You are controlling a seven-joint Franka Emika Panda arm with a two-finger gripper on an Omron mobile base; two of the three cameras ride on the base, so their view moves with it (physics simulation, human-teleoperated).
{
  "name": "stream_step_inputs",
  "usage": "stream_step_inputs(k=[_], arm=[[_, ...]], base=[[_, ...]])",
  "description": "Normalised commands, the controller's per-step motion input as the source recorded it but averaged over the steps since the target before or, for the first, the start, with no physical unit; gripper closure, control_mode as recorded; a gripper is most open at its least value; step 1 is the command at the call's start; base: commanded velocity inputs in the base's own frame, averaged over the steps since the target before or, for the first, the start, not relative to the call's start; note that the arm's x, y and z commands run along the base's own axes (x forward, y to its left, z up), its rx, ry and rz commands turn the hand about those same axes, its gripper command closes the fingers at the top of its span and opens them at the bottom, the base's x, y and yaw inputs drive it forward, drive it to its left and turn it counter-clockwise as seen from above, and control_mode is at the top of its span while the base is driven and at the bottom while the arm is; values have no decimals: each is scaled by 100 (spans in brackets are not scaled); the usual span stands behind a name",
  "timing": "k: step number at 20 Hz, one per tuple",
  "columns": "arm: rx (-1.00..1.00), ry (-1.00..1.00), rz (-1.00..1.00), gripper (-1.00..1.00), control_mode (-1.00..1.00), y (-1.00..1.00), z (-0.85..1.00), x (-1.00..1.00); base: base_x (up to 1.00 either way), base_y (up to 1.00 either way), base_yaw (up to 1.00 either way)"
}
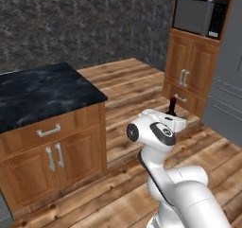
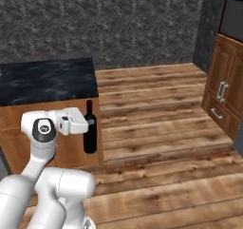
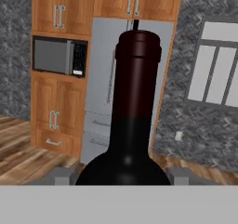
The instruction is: There is a wine glass and glass cup on the dining counter. Place the wine bottle next to the wine glass and the juice bottle next to the glass cup.
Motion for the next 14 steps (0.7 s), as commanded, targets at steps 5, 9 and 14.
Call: stream_step_inputs(k=[5, 9, 14], arm=[[0, 0, 0, 100, 100, 0, 0, 0], [0, 0, 0, 100, 100, 0, 0, 0], [0, 0, 0, 100, 100, 0, 0, 0]], base=[[68, -30, 24], [70, -37, 14], [70, -39, 11]])
